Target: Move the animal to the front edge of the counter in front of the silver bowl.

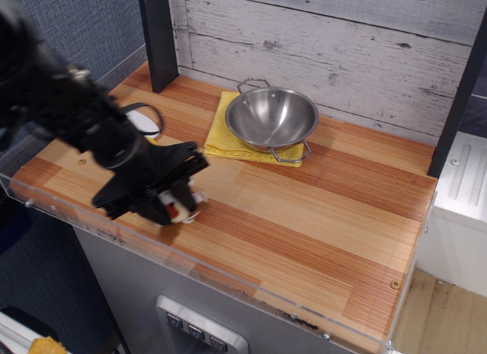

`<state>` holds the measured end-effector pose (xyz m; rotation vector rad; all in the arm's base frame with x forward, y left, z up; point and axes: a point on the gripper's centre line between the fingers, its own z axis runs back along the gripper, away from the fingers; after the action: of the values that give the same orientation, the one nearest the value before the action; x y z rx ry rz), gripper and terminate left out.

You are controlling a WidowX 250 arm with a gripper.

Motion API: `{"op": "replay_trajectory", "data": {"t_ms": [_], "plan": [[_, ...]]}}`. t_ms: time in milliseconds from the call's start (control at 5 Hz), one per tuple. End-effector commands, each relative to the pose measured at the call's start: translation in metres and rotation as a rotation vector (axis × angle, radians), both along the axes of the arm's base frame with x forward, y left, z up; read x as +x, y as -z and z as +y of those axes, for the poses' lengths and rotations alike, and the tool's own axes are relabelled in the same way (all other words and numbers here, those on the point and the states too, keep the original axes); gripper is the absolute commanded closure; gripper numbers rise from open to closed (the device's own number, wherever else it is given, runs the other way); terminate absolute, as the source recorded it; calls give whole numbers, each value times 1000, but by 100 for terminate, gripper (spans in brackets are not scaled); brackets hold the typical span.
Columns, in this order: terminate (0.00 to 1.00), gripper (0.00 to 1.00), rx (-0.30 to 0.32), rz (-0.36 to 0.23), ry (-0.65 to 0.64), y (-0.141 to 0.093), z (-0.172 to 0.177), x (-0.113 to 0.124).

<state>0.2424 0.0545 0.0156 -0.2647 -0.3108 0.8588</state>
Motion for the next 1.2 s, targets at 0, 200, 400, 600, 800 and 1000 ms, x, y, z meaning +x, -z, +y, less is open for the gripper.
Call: {"op": "replay_trajectory", "data": {"t_ms": [0, 200, 400, 600, 800, 1000], "plan": [[0, 0, 2, -23, -3, -15, -12, 3], [0, 0, 1, -32, 0, -21, -16, 4], [0, 0, 2, -30, 33, -40, -18, 7], [0, 0, 43, -61, 56, -75, -17, 13], [0, 0, 53, -125, 64, -110, -13, 12], [0, 0, 44, -197, 75, -134, -7, 4]]}}
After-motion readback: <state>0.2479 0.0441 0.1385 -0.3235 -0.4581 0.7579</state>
